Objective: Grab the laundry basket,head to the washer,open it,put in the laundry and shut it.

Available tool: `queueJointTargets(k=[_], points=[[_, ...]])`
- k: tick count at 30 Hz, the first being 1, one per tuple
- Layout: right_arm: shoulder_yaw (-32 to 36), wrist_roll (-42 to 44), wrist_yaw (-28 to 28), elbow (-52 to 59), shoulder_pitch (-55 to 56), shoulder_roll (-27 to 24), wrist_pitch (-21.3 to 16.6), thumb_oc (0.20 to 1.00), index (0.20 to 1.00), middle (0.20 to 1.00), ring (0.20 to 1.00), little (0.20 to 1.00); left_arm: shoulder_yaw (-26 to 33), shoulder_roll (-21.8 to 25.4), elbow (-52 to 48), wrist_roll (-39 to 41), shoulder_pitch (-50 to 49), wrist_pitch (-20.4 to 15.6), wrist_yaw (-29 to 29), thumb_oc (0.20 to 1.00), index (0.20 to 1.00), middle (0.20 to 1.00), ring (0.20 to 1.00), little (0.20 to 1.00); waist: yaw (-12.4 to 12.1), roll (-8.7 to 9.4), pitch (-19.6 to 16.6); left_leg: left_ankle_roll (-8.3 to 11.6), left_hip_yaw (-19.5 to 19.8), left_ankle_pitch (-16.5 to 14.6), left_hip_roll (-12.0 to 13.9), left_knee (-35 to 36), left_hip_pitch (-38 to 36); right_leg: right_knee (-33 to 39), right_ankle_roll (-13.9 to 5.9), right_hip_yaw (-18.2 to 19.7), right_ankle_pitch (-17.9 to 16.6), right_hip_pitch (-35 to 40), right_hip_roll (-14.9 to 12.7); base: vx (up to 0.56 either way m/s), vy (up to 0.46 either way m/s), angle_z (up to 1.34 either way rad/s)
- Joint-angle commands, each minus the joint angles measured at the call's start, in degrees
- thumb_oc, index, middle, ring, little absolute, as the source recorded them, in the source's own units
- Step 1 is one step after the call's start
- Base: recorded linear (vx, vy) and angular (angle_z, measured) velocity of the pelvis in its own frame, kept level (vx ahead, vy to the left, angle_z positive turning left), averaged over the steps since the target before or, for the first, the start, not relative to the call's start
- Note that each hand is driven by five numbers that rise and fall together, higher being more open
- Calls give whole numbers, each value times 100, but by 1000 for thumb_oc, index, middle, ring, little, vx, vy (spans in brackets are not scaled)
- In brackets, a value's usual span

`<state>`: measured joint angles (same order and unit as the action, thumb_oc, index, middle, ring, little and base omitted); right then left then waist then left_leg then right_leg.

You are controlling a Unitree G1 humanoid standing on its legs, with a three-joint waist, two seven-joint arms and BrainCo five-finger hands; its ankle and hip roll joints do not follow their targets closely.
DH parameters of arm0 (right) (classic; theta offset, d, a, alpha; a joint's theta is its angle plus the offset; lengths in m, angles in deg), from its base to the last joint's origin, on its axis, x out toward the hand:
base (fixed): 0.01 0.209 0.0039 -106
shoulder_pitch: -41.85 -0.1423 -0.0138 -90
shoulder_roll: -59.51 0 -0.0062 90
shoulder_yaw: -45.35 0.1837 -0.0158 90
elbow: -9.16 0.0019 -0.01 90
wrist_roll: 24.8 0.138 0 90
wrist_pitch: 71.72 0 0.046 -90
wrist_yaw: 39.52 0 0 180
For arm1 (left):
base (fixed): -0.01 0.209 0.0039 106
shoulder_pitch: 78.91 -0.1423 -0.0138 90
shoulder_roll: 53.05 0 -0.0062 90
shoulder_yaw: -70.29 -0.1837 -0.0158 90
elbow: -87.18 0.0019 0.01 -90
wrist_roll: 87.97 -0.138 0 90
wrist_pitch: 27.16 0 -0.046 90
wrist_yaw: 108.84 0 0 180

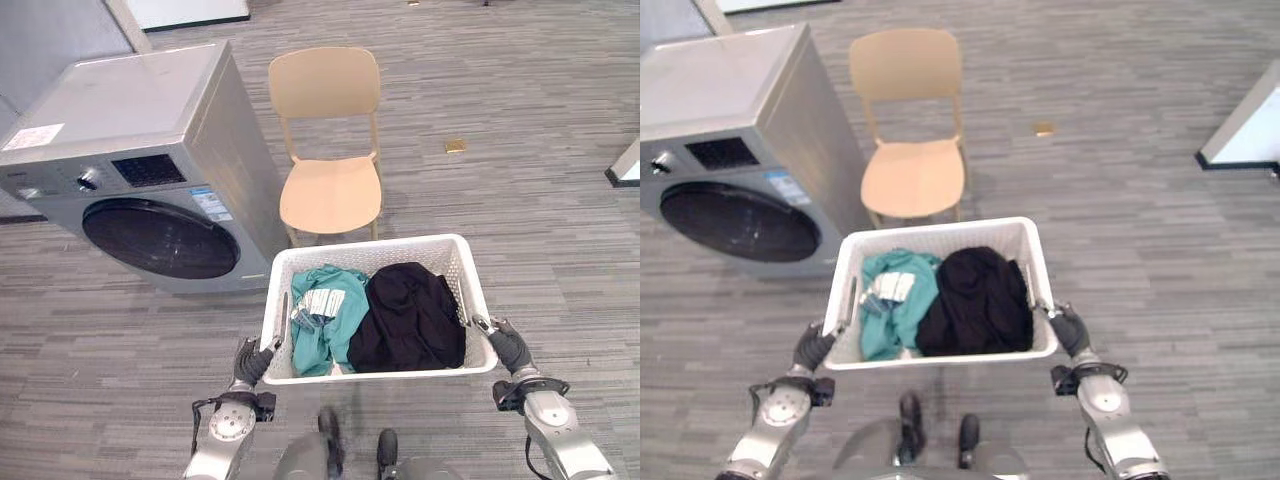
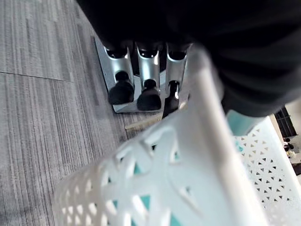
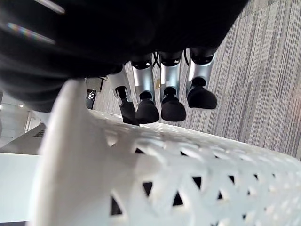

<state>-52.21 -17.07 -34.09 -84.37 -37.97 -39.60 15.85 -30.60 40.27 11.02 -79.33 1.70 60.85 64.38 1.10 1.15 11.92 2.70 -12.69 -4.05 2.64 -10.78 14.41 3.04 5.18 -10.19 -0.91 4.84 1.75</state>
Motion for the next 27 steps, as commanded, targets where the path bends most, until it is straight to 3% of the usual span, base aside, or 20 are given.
queueJointTargets(k=[1,2,7,9,10,11,14,16,19,23,25,27], points=[[201,389,82,629,-188,124,-663,200,200,200,200,200,-161,-60,-601,202,149,-522,269,200,200,200,200,200,-157,-140,-25,184,27,931,133,658,-226,-538,-836,-85,941,53,-393,545,54,-28],[234,342,108,630,-183,153,-639,200,200,200,200,200,-162,-77,-596,178,155,-510,279,200,200,200,200,200,-159,-154,-91,233,-311,993,220,951,-168,-537,-864,-83,1108,293,-386,316,50,-26],[187,331,48,643,-158,249,-631,200,200,200,200,200,-121,-58,-657,125,64,-511,308,200,200,200,200,200,-255,-215,-251,153,-496,1224,308,1031,-310,-600,-924,61,1307,689,-404,366,136,-30],[99,283,-49,593,-159,351,-567,200,200,200,200,200,-147,-15,-629,131,36,-494,355,200,200,200,200,200,-295,-96,-401,22,-505,985,239,651,-306,-687,-1079,175,1327,810,-685,460,224,-48],[99,282,-49,595,-158,353,-566,200,200,200,200,200,-147,-12,-629,131,36,-494,355,200,200,200,200,200,-301,-91,-404,20,-512,975,239,641,-302,-692,-1082,181,1331,806,-690,461,269,-34],[66,251,-133,591,-159,409,-577,200,200,200,200,200,-138,43,-638,111,43,-477,383,200,200,200,200,200,-310,-20,-446,-99,-535,768,181,513,-364,-1073,-1198,268,1244,683,-878,214,142,-24],[11,254,-155,567,-207,465,-594,200,200,200,200,200,-116,142,-665,100,82,-470,386,200,200,200,200,200,-330,25,-440,-230,-603,543,100,446,-447,-1582,-1317,379,1063,402,-1003,214,156,-9],[-68,217,-211,556,-263,479,-567,200,200,200,200,200,-93,202,-694,100,106,-472,377,200,200,200,200,200,-285,15,-388,-316,-629,410,28,507,-666,-1884,-1306,461,838,-46,-956,196,110,-5],[-136,244,-212,550,-344,426,-539,200,200,200,200,200,-46,272,-778,154,28,-504,357,200,200,200,200,200,-160,-106,-265,-348,-702,211,-1,798,-1244,-1613,-1201,115,775,-708,-772,213,54,-3],[-140,274,-195,516,-326,428,-545,200,200,200,200,200,-27,251,-775,160,-2,-509,356,200,200,200,200,200,-70,-133,-168,-351,-628,119,-52,920,-1522,-1395,-1163,31,646,-1018,-599,187,-21,13],[-99,302,-171,518,-235,455,-566,200,200,200,200,200,11,190,-701,128,13,-522,308,200,200,200,200,200,53,-106,-42,-300,-441,-23,-134,975,-1798,-936,-1227,-68,371,-1342,-489,275,-124,16],[-46,297,-156,510,-150,459,-581,200,200,200,200,200,15,212,-674,80,95,-557,294,200,200,200,200,200,123,-71,-28,-253,-245,-152,-172,910,-1891,-774,-1252,126,266,-1404,-498,227,-145,36]])
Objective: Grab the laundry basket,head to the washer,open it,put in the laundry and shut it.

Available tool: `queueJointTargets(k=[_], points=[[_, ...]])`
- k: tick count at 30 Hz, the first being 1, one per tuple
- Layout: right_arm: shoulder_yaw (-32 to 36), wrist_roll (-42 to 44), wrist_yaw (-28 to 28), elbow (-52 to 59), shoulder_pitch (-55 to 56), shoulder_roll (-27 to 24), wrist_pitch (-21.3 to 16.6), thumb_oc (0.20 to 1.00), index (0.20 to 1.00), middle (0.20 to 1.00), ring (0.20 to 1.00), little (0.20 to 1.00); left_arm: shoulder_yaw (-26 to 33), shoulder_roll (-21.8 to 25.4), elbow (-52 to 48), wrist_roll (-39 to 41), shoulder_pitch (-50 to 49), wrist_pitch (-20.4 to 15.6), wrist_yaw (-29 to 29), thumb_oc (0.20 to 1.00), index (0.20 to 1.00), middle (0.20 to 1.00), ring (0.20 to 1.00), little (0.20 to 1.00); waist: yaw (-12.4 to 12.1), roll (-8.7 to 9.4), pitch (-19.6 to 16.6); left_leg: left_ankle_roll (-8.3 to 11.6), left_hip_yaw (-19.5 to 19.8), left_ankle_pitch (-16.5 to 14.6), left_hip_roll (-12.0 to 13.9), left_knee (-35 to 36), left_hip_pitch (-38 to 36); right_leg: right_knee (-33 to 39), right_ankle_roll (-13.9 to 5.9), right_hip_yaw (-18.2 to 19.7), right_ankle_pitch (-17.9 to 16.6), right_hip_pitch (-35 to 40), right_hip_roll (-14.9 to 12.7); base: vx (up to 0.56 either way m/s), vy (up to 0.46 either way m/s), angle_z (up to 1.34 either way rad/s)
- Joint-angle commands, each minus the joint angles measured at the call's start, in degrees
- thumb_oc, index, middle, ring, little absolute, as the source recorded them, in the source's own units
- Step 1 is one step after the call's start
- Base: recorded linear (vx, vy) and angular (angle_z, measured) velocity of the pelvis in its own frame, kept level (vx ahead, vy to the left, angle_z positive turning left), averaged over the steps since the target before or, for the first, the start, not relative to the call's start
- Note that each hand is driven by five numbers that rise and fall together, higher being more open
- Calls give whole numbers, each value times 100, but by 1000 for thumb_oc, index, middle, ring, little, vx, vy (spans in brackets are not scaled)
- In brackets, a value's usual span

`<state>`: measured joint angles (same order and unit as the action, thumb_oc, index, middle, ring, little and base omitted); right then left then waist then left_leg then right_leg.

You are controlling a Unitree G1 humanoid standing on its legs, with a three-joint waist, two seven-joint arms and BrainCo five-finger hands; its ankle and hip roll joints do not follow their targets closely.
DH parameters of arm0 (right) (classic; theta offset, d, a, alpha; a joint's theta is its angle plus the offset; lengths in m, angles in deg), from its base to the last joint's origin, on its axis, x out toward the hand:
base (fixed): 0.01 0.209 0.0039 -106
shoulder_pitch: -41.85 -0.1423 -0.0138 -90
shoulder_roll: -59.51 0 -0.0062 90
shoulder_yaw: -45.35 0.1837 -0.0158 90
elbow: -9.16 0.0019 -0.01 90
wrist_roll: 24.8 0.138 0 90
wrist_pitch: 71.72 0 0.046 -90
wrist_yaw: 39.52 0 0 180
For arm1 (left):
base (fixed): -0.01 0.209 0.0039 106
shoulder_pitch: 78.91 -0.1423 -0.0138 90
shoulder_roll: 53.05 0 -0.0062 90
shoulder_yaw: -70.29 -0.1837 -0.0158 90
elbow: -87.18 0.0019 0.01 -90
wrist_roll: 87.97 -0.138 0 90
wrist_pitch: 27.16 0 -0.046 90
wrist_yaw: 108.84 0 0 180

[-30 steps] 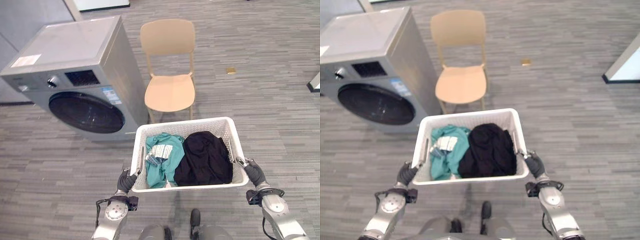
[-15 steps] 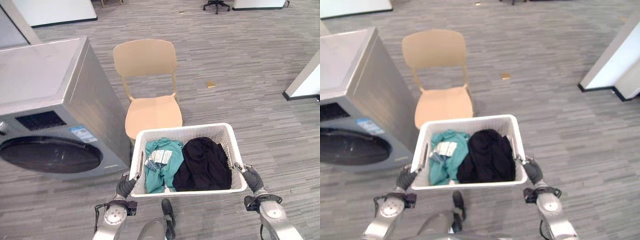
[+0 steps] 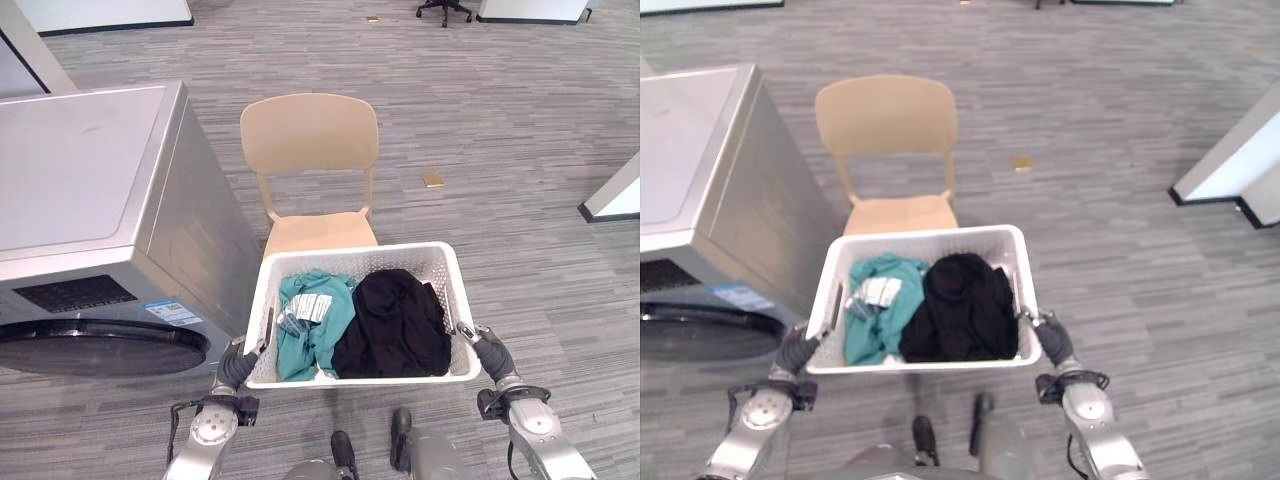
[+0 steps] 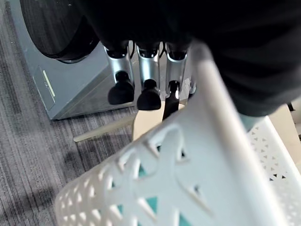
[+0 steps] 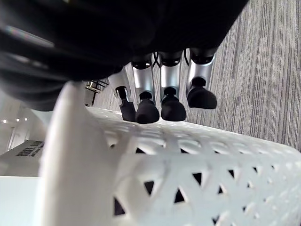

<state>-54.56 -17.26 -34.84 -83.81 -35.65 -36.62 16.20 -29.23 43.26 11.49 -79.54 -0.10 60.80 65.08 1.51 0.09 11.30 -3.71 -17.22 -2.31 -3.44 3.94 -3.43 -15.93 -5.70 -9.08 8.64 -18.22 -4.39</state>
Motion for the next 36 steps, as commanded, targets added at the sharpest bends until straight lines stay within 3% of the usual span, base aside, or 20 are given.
queueJointTargets(k=[1,2,4,6,7,10,13,17,23,27,36], points=[[189,317,-81,453,-383,161,-616,200,200,200,200,200,-121,-87,-720,101,275,-551,224,200,200,200,200,200,82,35,34,387,208,-325,436,-561,-107,1123,-163,15,-689,902,116,346,-277,122],[258,346,-45,378,-270,119,-669,200,200,200,200,200,-122,-178,-685,77,283,-575,249,200,200,200,200,200,109,38,-48,471,270,-615,509,-1073,-73,1210,-37,90,-784,1137,77,244,-206,134],[285,359,-26,387,-268,78,-660,200,200,200,200,200,-139,-199,-698,90,293,-570,246,200,200,200,200,200,124,16,-47,492,261,-688,593,-1397,25,1197,12,27,-745,1193,55,207,-191,90],[317,368,40,333,-327,-15,-659,200,200,200,200,200,-186,-264,-610,157,372,-551,201,200,200,200,200,200,113,-24,-32,578,262,-595,775,-1873,236,1180,131,-92,-632,1317,36,174,-148,32],[335,346,95,280,-383,-78,-634,200,200,200,200,200,-204,-304,-526,166,433,-549,141,200,200,200,200,200,81,-55,-32,630,293,-388,883,-2003,411,1215,207,-220,-509,1479,29,135,-79,37],[346,344,110,251,-387,-101,-623,200,200,200,200,200,-207,-306,-493,168,441,-549,119,200,200,200,200,200,70,-53,-36,636,324,-340,894,-1972,497,1241,215,-259,-468,1548,11,116,-25,35],[321,243,224,95,-432,-166,-596,200,200,200,200,200,-205,-349,-303,172,544,-534,-54,200,200,200,200,200,-55,-71,-67,842,525,230,1088,-1161,809,1384,186,-346,-340,1810,-10,200,45,11],[274,169,353,-17,-529,-161,-604,200,200,200,200,200,-259,-424,-253,194,681,-565,-191,200,200,200,200,200,-78,-142,-27,995,602,575,1287,-765,843,1366,160,-343,-230,1944,-55,108,114,-14],[116,-25,407,-200,-680,-56,-568,200,200,200,200,200,-376,-441,-147,85,757,-561,-255,200,200,200,200,200,-84,-234,-176,965,589,388,1147,-628,522,1547,38,-247,-258,2279,-208,170,191,-14],[4,-172,493,-331,-851,26,-559,200,200,200,200,200,-425,-389,-52,52,890,-575,-322,200,200,200,200,200,-125,-172,-140,881,522,243,1049,-705,524,1587,-39,-141,-334,2257,-323,59,159,-4],[-632,-509,943,-1183,-1945,197,-468,200,200,200,200,200,-713,-357,566,203,1875,-664,-707,200,200,200,200,200,-134,-6,269,712,437,146,871,-925,1506,1381,-150,175,-692,1060,-524,-132,72,-9]])
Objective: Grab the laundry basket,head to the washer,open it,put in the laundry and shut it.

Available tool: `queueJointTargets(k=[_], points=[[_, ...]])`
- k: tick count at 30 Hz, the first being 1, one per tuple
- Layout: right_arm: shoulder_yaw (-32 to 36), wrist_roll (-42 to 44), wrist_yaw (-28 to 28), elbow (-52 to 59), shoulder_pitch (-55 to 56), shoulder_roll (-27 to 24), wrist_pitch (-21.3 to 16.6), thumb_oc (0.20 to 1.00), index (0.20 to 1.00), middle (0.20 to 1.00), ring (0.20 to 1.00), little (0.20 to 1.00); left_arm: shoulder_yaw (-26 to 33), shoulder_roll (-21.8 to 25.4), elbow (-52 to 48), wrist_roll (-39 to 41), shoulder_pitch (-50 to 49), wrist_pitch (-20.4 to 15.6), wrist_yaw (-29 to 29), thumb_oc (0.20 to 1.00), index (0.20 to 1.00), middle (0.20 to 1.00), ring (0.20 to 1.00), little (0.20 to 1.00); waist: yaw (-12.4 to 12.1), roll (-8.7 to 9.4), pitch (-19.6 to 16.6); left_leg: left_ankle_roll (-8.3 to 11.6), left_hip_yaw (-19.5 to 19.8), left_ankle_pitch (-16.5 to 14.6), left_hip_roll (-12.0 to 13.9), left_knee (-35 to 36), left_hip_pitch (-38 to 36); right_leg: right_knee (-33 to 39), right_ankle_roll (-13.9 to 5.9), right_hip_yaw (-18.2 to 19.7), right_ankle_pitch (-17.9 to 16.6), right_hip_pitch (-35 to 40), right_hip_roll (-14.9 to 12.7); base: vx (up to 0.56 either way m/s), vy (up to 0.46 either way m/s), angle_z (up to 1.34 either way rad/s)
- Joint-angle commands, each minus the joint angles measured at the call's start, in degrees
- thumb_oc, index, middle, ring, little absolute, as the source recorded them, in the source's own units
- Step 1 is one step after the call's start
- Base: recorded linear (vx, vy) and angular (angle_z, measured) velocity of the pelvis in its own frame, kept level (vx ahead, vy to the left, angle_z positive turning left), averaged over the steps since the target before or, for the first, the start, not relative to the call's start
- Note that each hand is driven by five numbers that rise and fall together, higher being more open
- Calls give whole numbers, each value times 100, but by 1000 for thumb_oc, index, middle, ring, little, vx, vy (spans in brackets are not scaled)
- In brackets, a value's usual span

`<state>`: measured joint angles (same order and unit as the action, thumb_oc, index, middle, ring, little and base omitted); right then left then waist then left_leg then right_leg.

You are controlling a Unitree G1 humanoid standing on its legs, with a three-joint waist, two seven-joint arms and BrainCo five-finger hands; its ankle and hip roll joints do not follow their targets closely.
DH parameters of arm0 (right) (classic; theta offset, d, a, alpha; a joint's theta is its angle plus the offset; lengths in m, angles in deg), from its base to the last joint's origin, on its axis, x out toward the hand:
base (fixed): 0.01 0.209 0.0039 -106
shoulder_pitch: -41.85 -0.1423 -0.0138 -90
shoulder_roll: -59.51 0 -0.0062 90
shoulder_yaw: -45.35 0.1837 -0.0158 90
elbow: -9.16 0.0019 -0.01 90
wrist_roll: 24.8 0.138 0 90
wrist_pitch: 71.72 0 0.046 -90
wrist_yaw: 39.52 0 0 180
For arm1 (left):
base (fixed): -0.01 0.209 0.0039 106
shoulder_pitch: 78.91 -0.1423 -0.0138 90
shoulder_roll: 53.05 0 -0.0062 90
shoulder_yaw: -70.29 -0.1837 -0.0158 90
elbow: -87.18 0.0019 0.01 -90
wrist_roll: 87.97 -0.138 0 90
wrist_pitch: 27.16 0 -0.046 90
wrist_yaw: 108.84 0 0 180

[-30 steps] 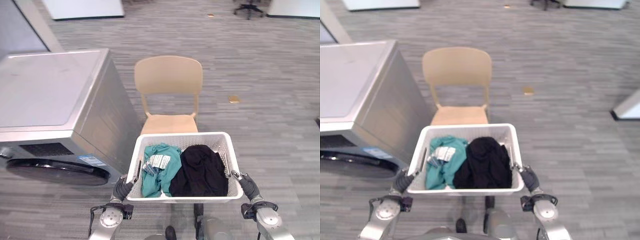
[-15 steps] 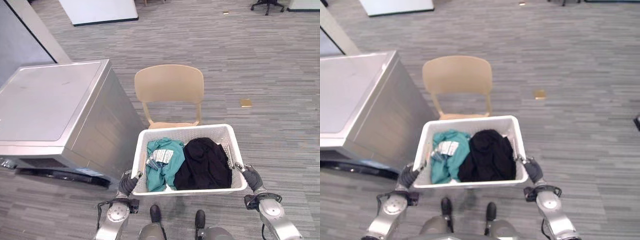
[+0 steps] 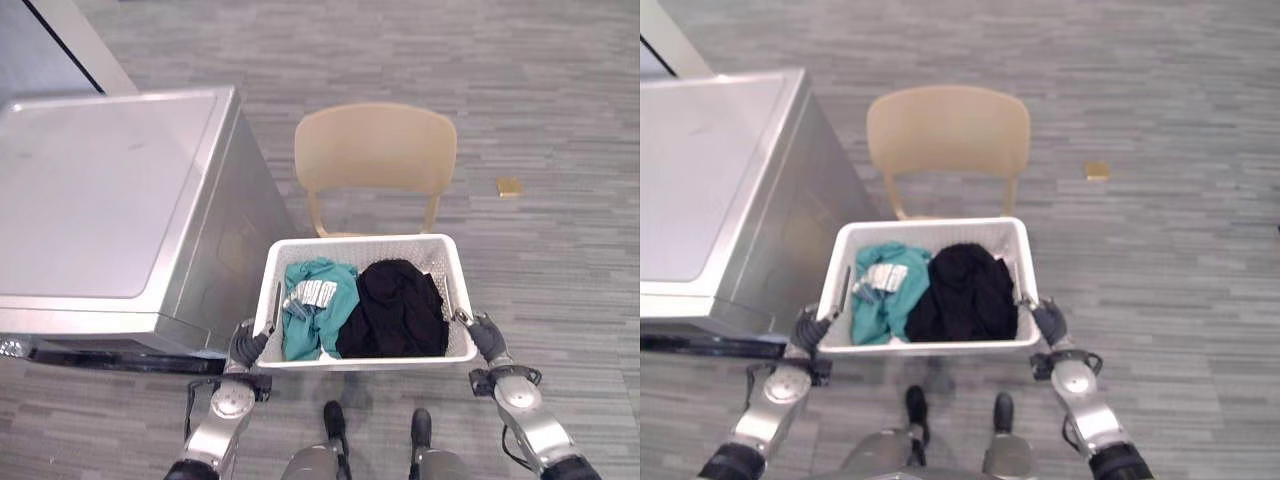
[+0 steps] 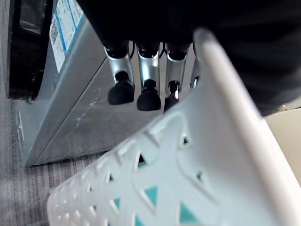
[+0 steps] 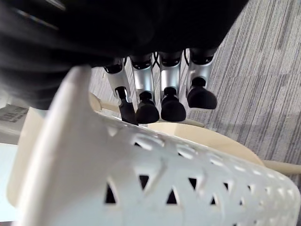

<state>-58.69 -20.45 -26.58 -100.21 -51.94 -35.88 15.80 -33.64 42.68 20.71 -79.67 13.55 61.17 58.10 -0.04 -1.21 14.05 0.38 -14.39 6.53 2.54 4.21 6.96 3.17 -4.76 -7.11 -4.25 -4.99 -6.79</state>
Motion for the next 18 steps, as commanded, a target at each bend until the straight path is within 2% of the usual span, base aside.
queueJointTargets(k=[1,3,5,6,12,13,14,15,16,17,18], points=[[-293,-199,168,378,-443,156,-424,200,200,200,200,200,-312,-303,-270,228,632,-713,-79,200,200,200,200,200,21,142,30,289,145,-732,247,-1000,630,-577,-242,15,555,-451,-292,-169,40,-12],[-538,-274,346,73,-909,241,-390,200,200,200,200,200,-431,-363,50,234,1083,-741,-291,200,200,200,200,200,14,187,141,259,143,-686,212,-1122,1057,-719,-225,81,437,-927,-300,-160,28,-17],[-629,-273,397,-25,-1056,267,-385,200,200,200,200,200,-474,-368,168,235,1243,-750,-356,200,200,200,200,200,11,206,172,254,147,-671,205,-1168,1201,-756,-221,89,411,-1081,-302,-67,10,-11],[-797,-294,514,-288,-1351,337,-372,200,200,200,200,200,-577,-416,476,238,1583,-761,-503,200,200,200,200,200,-12,211,244,294,213,-769,212,-1253,1376,-836,-246,128,488,-1268,-306,-45,-1,-3],[-1105,-249,713,-859,-1956,490,-369,200,200,200,200,200,-781,-392,1163,160,2346,-759,-748,200,200,200,200,200,-29,249,418,333,301,-665,248,-1332,1737,-932,-223,89,434,-1618,-291,-32,-5,0],[-1196,-187,750,-1073,-2087,553,-358,200,200,200,200,200,-829,-367,1305,118,2508,-756,-804,325,325,325,325,325,-23,255,454,351,309,-643,254,-1335,1796,-950,-223,80,414,-1700,-284,0,0,0],[-1196,-186,751,-1079,-2093,554,-362,200,200,200,200,200,-829,-366,1308,118,2512,-758,-804,555,555,555,555,555,-22,256,455,351,310,-643,254,-1336,1799,-951,-223,80,415,-1703,-284,0,0,0],[-1265,-137,772,-1225,-2159,600,-364,200,200,200,200,200,-848,-356,1362,106,2581,-762,-852,1000,1000,1000,1000,1000,-23,259,477,367,327,-619,263,-1330,1846,-951,-223,69,388,-1749,-282,0,0,0],[-1295,-123,776,-1284,-2194,611,-371,247,247,247,247,247,-845,-364,1384,125,2614,-773,-882,1000,1000,1000,1000,1000,-25,260,485,375,337,-609,265,-1329,1865,-953,-225,52,377,-1772,-285,-14,-11,4],[-1305,-104,766,-1326,-2199,625,-365,580,580,580,580,580,-844,-365,1396,125,2623,-776,-888,1000,1000,1000,1000,1000,-28,262,493,379,349,-606,266,-1324,1873,-957,-223,42,376,-1777,-287,-6,-6,3],[-1305,-104,766,-1328,-2201,626,-366,827,827,827,827,827,-844,-365,1396,125,2623,-776,-889,1000,1000,1000,1000,1000,-27,262,493,379,350,-605,266,-1324,1874,-957,-223,41,376,-1777,-287,0,0,0]])
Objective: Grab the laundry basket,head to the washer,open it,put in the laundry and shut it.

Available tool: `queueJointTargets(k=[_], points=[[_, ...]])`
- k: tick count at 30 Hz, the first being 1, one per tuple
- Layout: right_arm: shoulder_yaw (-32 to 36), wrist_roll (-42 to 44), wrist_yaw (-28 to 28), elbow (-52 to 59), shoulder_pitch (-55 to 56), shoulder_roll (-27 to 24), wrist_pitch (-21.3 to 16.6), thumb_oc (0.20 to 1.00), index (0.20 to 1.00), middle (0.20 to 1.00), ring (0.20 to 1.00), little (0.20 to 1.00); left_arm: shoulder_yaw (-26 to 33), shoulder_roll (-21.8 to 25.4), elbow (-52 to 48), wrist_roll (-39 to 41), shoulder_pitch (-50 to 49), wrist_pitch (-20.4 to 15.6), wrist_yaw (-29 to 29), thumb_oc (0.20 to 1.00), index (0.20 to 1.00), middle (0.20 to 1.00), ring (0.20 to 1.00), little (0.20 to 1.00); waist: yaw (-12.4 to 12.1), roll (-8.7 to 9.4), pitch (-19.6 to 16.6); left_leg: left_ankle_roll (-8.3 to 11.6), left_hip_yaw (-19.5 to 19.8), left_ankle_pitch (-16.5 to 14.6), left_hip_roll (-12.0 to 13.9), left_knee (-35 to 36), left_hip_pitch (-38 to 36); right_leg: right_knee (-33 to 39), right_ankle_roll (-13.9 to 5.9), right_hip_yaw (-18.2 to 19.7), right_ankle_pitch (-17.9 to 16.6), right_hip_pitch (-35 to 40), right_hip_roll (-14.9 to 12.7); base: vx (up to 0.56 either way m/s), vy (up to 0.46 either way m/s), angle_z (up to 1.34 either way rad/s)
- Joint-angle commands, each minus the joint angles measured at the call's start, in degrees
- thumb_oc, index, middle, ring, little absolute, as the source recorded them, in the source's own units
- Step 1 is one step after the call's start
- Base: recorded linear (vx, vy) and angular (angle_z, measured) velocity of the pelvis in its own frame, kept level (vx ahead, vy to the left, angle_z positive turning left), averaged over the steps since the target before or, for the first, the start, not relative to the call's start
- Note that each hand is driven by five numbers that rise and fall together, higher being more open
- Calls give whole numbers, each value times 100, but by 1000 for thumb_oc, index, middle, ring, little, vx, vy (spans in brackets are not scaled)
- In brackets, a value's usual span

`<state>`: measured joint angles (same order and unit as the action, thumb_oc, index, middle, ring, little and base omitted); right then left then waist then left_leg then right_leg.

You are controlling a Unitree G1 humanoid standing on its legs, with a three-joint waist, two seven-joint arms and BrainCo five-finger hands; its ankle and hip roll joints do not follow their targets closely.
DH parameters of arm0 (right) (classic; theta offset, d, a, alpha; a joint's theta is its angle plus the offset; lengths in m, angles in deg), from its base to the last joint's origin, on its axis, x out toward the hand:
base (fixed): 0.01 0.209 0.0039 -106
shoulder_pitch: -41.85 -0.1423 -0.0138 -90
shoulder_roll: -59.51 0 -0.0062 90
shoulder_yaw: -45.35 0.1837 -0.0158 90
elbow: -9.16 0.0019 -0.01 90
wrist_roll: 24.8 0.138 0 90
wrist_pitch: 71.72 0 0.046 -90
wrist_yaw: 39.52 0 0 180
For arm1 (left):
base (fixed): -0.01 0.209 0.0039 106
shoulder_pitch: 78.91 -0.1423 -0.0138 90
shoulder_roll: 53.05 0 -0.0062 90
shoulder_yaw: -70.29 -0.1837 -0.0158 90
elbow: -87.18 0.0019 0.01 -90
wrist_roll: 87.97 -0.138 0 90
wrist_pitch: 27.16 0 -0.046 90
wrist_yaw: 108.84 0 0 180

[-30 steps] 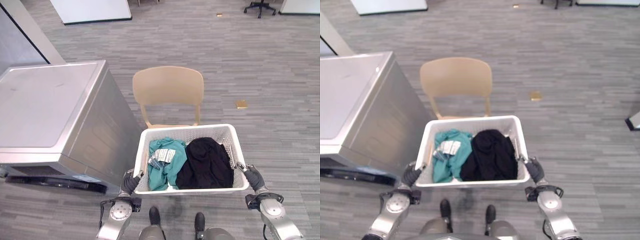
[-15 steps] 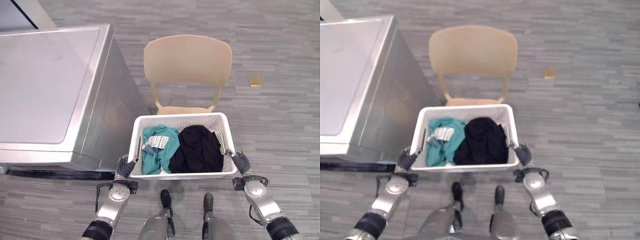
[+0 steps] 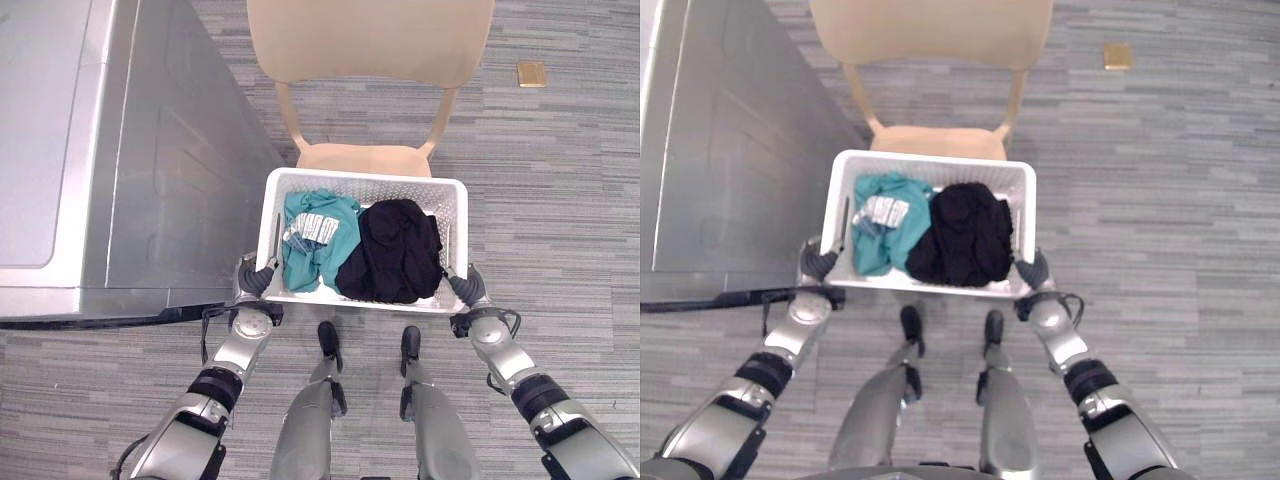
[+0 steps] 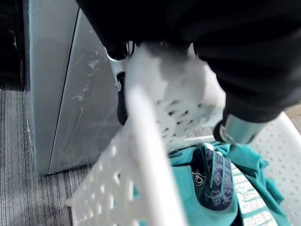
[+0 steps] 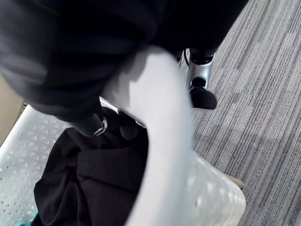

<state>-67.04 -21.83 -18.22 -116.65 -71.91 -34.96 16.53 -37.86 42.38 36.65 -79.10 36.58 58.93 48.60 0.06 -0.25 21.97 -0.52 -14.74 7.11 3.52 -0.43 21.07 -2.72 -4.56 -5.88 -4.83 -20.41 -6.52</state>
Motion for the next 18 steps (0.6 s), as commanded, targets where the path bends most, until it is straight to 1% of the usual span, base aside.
queueJointTargets(k=[1,9,12,15,18], points=[[-488,56,-94,274,-196,539,-439,1000,1000,1000,1000,1000,-414,-335,-212,76,309,-552,73,1000,1000,1000,1000,1000,-44,165,-301,471,390,-659,165,-850,456,-369,-241,-92,428,-242,-309,0,0,0],[-348,17,-161,369,93,377,-407,1000,1000,1000,1000,1000,-93,-283,-551,176,-191,-608,64,1000,1000,1000,1000,1000,-80,162,-346,470,436,-692,171,-804,300,-352,-214,-109,436,-112,-298,12,-5,5],[3,132,-161,580,376,246,-448,1000,1000,1000,1000,1000,239,-236,-823,388,-564,-694,81,1000,1000,1000,1000,1000,-94,166,-404,462,438,-724,166,-786,153,-344,-200,-99,449,10,-289,11,-2,0],[186,167,-185,718,554,157,-462,1000,1000,1000,1000,1000,389,-224,-977,509,-758,-727,124,1000,1000,1000,1000,1000,-103,164,-429,460,444,-741,166,-772,67,-346,-191,-96,469,81,-282,9,-5,-1],[556,360,-327,897,840,4,-504,1000,1000,1000,1000,1000,611,-152,-1264,605,-1114,-734,349,1000,1000,1000,1000,1000,-113,174,-473,459,440,-747,175,-725,-107,-326,-192,-90,507,253,-277,0,0,0]])
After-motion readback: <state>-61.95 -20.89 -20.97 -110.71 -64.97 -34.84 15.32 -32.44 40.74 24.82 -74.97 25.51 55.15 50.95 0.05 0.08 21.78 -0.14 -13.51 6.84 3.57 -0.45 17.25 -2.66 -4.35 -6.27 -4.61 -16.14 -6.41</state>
